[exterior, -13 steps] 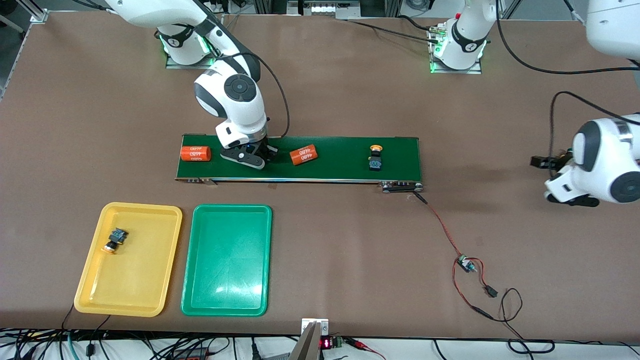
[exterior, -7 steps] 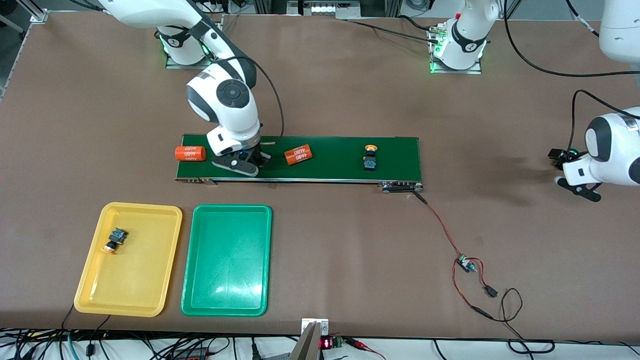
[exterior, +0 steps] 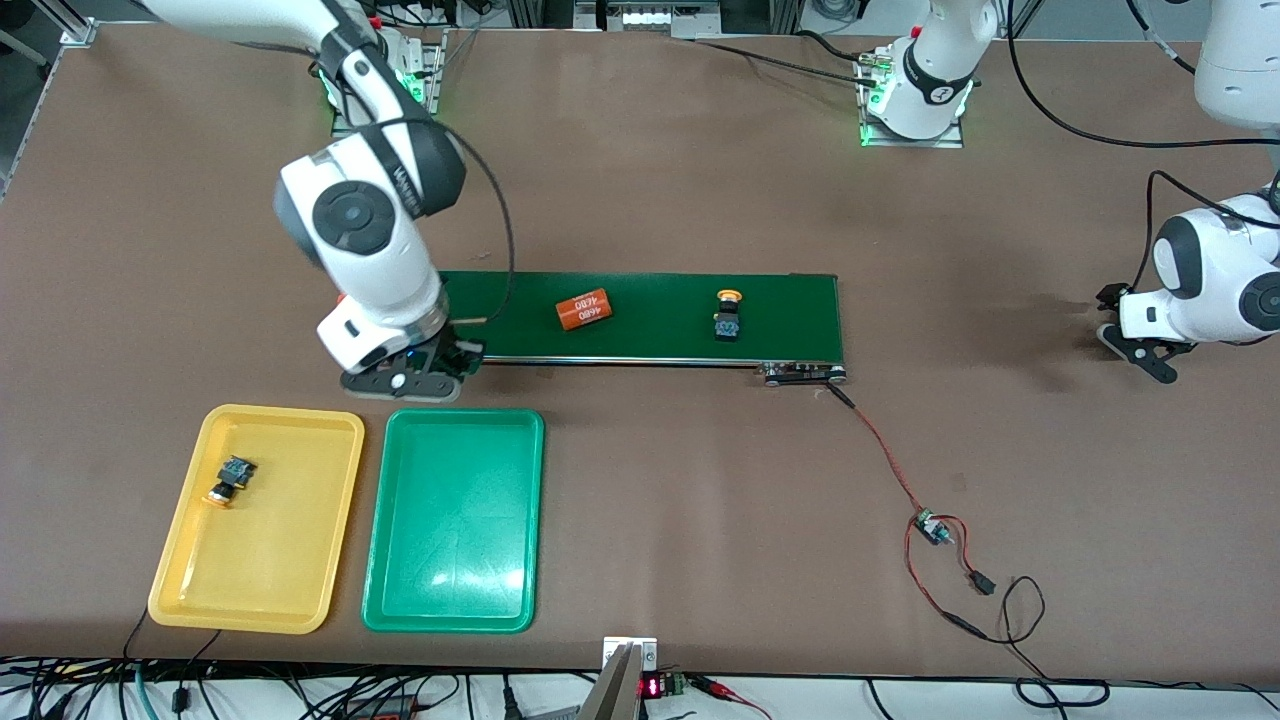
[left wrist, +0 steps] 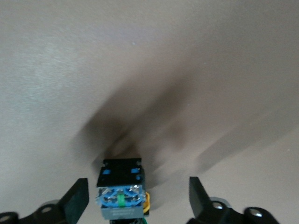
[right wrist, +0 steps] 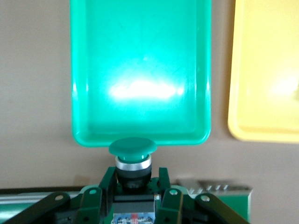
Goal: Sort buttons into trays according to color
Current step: 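Lower the green button toward the green tray with the right gripper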
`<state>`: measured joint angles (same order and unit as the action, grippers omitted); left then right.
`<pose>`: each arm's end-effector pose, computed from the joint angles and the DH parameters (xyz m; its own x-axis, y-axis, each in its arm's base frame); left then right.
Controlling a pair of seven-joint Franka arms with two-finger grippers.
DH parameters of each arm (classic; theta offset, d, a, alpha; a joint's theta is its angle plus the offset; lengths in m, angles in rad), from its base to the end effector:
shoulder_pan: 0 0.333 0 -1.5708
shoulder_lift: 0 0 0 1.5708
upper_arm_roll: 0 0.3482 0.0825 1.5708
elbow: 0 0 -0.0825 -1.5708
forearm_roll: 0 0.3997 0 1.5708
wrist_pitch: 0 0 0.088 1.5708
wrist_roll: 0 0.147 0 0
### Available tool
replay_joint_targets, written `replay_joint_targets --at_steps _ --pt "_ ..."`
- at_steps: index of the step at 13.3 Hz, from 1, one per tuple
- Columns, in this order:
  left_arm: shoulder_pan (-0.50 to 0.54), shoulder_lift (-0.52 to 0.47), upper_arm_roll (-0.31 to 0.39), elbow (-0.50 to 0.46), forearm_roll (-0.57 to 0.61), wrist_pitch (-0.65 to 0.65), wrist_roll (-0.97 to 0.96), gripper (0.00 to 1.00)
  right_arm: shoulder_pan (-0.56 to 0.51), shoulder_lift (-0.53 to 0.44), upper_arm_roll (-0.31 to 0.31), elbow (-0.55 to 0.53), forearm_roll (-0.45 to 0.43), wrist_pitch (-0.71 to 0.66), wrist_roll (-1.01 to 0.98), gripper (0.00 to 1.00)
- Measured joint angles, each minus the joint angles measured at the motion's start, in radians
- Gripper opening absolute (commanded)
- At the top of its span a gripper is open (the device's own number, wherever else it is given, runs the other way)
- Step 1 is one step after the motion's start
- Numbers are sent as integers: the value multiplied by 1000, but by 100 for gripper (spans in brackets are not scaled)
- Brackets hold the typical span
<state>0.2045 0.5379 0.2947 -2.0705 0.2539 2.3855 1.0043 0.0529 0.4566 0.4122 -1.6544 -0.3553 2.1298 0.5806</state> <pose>0.5043 0.2924 0.1399 0.6861 -0.6322 -0.3600 -0.6610 -0.7484 0.0547 0.6551 0.2640 0.3518 0.9924 0.0259 0.1200 0.0162 -0.9966 0.0813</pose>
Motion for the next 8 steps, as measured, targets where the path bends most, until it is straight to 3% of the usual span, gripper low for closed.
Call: replay_joint_targets --at_steps 2,6,8 --pt "0 5 0 0 0 1 1 11 -1 76 -32 71 0 36 -102 11" --pt "0 -1 1 17 0 -19 -1 12 -1 232 -61 123 0 178 -262 11" --pt "-11 -33 -19 69 -1 -142 -3 12 -1 290 -76 131 2 215 -307 11"
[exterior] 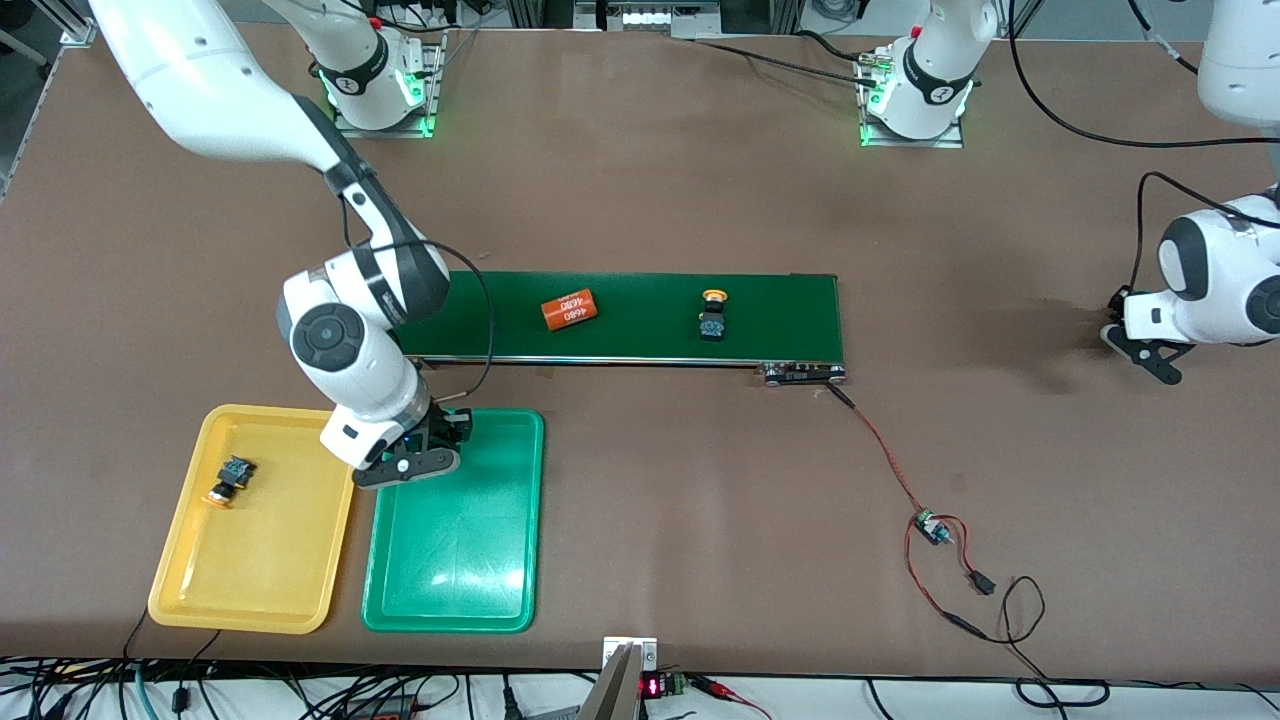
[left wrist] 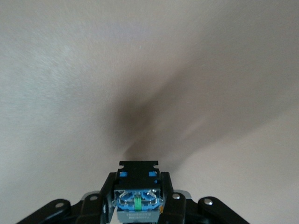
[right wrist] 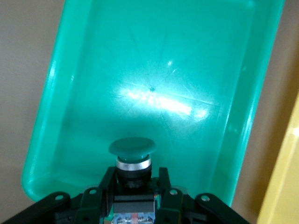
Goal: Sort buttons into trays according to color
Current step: 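Lower the green button toward the green tray with the right gripper, then release the green button in the tray while the left gripper places a button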
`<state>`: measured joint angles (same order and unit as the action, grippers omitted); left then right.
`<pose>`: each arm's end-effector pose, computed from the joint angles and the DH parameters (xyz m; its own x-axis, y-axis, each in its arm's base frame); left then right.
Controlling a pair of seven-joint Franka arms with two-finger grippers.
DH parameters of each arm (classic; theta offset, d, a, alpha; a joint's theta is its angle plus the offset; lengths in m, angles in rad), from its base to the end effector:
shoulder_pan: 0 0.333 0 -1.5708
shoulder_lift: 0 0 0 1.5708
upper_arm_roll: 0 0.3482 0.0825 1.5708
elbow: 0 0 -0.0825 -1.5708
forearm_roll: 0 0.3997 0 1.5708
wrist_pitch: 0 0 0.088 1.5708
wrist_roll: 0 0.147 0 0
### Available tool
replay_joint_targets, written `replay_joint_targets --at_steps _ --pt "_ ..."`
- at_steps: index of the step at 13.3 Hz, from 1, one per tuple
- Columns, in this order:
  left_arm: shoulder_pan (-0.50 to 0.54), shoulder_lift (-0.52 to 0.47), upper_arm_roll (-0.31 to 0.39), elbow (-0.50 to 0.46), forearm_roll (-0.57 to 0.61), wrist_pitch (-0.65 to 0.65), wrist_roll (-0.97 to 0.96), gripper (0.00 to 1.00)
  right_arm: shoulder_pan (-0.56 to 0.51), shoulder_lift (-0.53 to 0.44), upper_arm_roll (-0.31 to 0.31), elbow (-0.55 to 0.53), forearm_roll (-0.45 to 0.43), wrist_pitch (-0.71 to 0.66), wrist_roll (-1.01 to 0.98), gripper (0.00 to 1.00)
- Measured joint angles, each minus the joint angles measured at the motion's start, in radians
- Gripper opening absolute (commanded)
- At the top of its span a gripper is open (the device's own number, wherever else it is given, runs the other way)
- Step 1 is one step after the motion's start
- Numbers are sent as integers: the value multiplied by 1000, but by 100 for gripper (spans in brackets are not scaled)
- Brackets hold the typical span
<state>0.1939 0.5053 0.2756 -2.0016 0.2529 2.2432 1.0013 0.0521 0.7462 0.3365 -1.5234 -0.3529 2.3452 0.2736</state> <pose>0.5239 0.2845 0.1741 0.6762 -0.6297 -0.3824 -0.6539 -0.7521 0.0821 0.7223 0.2368 0.2220 0.9601 0.2463 0.1326 0.2461 -0.9691 0.0185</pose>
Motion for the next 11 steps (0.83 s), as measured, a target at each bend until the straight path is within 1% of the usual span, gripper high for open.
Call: replay_joint_targets --at_steps 2,3,4,5,6,7,8,10,11 --pt "-22 -37 -48 94 -12 -184 -38 13 -2 52 -16 24 41 10 -46 13" --pt "-32 -48 -77 142 -24 -269 -80 13 -2 72 -21 40 59 12 -65 23" --pt "-38 -55 -107 175 -38 -334 -132 13 -2 83 -24 50 66 12 -74 38" --pt "-42 -57 -140 194 -59 -382 -198 13 -2 86 -24 55 71 12 -77 65" --pt "-46 -56 -171 199 -93 -409 -262 13 -1 85 -24 58 73 12 -77 79" --pt "-49 -54 -198 199 -144 -423 -322 13 -1 85 -24 61 74 12 -77 81" --pt "-54 -49 -220 197 -202 -433 -381 13 0 85 -24 63 76 11 -77 85" --pt "-72 -39 -268 196 -295 -453 -508 13 6 84 -23 68 97 10 -74 86" --pt "-79 -36 -307 196 -318 -461 -587 13 10 81 -23 72 106 3 -73 88"
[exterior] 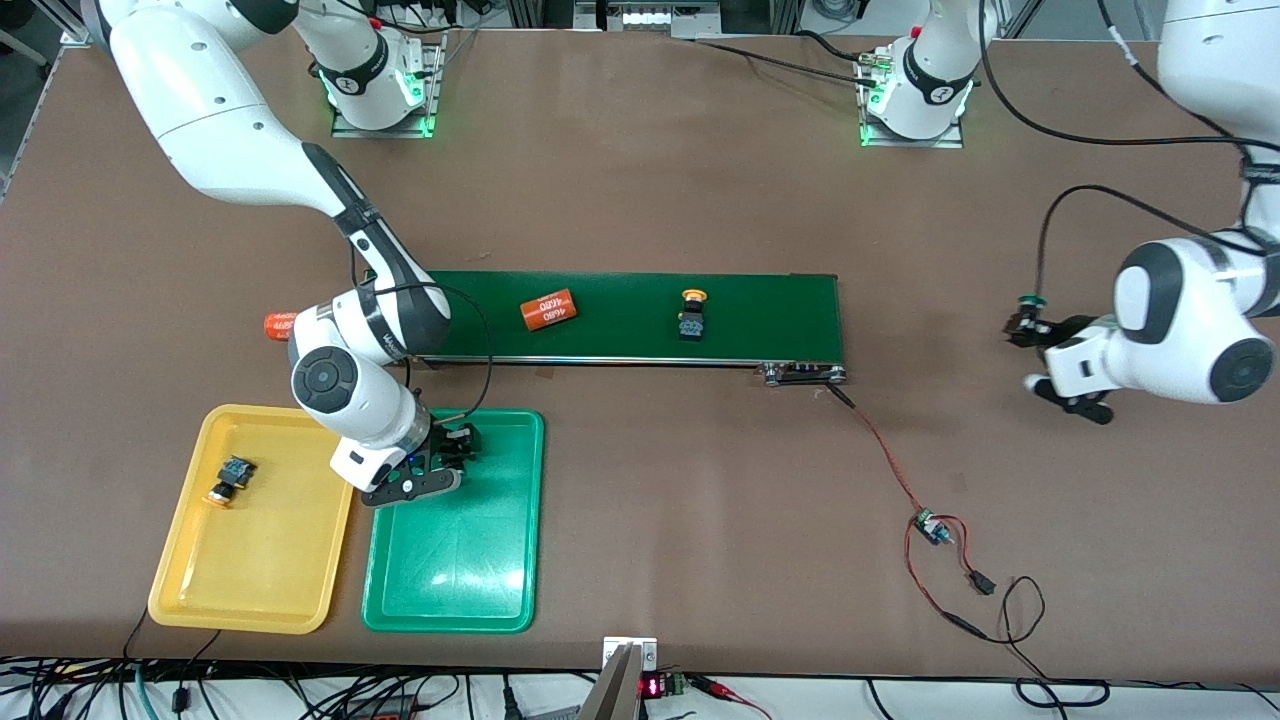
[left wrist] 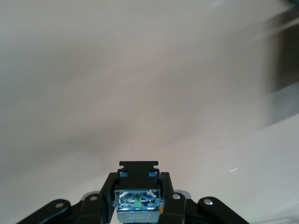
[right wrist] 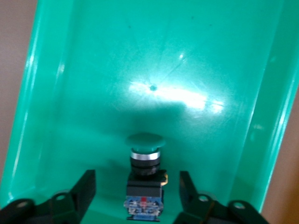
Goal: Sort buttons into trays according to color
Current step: 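Release the green button in the tray while the left gripper places a button, then move the right gripper over the belt while the left gripper rises away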
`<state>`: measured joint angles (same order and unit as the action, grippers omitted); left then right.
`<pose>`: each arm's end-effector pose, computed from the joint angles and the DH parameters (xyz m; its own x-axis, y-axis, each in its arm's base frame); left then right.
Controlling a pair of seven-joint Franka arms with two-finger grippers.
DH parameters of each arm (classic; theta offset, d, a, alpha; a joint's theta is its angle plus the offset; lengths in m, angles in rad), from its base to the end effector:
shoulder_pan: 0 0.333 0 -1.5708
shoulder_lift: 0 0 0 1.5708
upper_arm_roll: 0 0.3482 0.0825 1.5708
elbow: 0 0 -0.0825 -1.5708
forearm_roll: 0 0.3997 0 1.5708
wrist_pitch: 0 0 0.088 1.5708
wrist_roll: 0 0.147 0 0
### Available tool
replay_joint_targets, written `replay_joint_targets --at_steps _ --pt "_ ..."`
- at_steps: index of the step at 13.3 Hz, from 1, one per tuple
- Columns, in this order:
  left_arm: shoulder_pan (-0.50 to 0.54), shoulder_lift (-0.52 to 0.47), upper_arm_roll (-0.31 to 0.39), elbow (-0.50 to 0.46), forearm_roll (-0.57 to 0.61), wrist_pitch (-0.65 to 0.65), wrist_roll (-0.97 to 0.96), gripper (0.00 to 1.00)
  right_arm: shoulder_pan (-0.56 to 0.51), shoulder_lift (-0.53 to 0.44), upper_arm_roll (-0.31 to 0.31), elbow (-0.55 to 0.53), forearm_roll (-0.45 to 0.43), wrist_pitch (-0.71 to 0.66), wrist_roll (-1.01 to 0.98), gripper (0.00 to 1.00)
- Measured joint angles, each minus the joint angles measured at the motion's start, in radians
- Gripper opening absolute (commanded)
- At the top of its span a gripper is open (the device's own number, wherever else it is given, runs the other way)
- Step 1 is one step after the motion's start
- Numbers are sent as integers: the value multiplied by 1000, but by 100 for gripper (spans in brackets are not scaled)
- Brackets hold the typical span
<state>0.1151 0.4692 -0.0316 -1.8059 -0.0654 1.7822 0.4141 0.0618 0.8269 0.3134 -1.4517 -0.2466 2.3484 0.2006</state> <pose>0.5958 0.0424 0.2396 0.8545 -0.3219 -0.4077 -0.2350 -0.9395 0.2492 0.7364 0.2330 0.1919 0.9689 0.2237 0.1055 0.2305 -0.9714 -0.0578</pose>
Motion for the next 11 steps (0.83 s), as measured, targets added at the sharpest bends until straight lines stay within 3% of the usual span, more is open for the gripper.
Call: replay_joint_targets --at_steps 4,7,9,10,11 --pt "-42 2 -183 0 -124 -7 -310 13 9 -67 2 10 21 -124 86 91" --pt "-97 23 -196 -1 -307 4 -346 12 21 -147 7 5 54 -226 139 91" --pt "-120 46 -197 -2 -369 41 -346 13 27 -216 9 -5 103 -312 153 91" --pt "-135 56 -197 -2 -373 58 -346 19 28 -256 9 -12 118 -364 158 91" --pt "-146 64 -197 -4 -373 72 -347 46 28 -296 9 -23 130 -408 161 91"
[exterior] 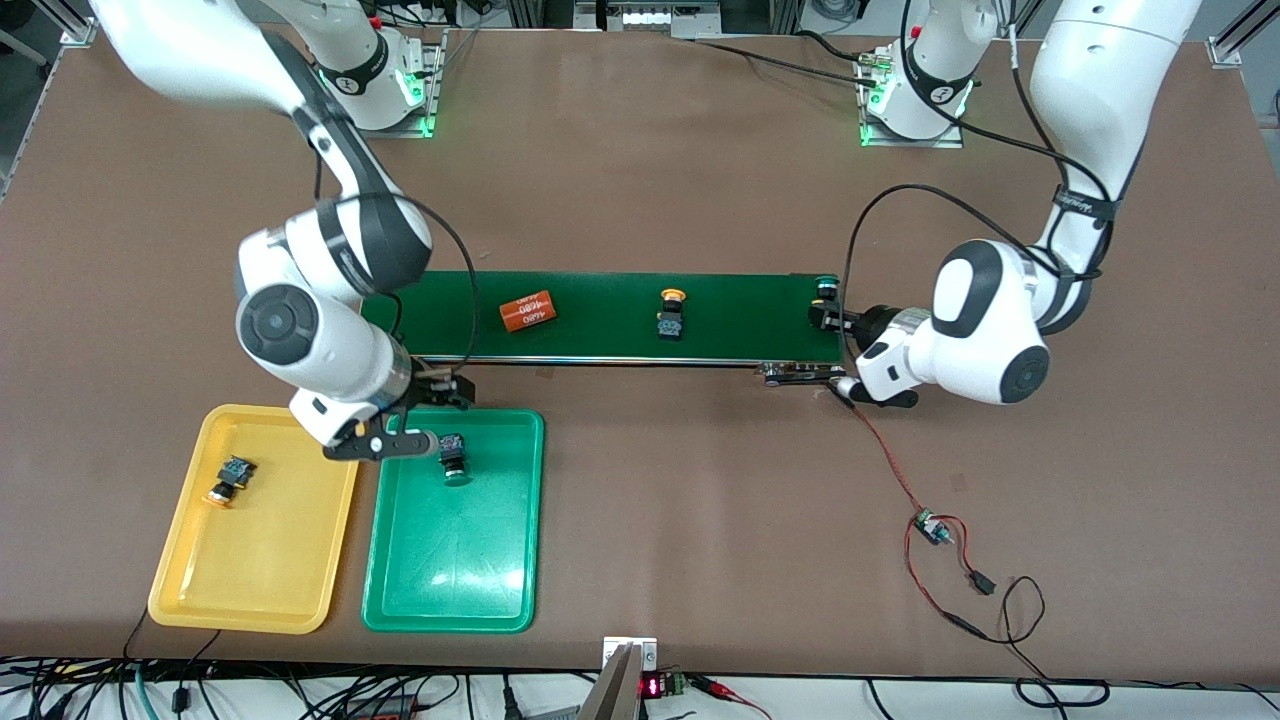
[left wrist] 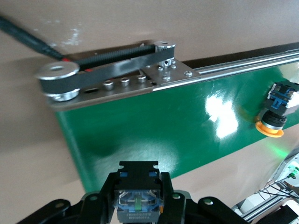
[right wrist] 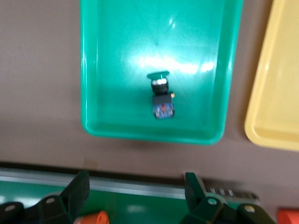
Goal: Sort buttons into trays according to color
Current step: 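Move the right gripper over the belt while the left gripper rises away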
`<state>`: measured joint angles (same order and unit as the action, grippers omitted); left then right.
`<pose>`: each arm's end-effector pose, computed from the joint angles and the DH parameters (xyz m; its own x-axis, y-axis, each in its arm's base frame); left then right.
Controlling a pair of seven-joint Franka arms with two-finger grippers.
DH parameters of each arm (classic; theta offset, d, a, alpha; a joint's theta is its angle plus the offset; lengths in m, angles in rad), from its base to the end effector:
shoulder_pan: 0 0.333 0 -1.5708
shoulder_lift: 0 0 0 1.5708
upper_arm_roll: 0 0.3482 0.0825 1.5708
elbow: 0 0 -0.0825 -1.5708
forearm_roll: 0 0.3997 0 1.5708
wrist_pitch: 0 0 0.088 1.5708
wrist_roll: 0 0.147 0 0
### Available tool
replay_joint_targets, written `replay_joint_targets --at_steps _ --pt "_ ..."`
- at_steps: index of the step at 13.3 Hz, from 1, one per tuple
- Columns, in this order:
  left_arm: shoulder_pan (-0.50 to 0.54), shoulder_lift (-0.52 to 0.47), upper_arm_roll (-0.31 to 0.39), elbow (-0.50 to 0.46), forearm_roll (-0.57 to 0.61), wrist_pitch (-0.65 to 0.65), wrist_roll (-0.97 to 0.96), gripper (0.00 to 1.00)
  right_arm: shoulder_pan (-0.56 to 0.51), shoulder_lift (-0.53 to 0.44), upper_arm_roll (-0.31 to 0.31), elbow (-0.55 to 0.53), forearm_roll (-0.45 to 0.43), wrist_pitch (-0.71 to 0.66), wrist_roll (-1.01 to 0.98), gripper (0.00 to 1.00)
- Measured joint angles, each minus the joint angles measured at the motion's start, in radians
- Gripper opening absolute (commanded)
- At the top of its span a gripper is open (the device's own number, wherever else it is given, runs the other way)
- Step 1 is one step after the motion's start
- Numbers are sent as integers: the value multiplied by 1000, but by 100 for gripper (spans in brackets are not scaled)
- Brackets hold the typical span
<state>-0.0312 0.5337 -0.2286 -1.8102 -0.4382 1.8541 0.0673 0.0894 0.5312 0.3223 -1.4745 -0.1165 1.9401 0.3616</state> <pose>0.5793 -0.1994 0.2210 0.8651 -0.1971 -0.4612 0.0310 -0.8968 0.4414 0.6800 0.2455 0.3602 0.9969 0.0567 -0.0545 0.0547 -0.9978 -0.0374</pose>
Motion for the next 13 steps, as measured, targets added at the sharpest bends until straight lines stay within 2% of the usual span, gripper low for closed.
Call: replay_joint_targets --at_steps 1,4,7,10,13 --pt "-6 9 0 -2 0 17 0 99 0 -38 0 -17 10 -31 4 91" --pt "-7 25 1 -3 0 34 2 100 0 -135 0 -106 34 -48 35 92" --pt "-2 -21 7 14 26 20 3 100 -1 -216 4 -216 36 -13 50 92" --pt "7 -133 24 38 202 -3 1 100 -17 -322 36 -412 47 170 95 95" --pt "7 -252 86 45 275 -10 0 100 -48 -405 121 -608 54 329 222 95"
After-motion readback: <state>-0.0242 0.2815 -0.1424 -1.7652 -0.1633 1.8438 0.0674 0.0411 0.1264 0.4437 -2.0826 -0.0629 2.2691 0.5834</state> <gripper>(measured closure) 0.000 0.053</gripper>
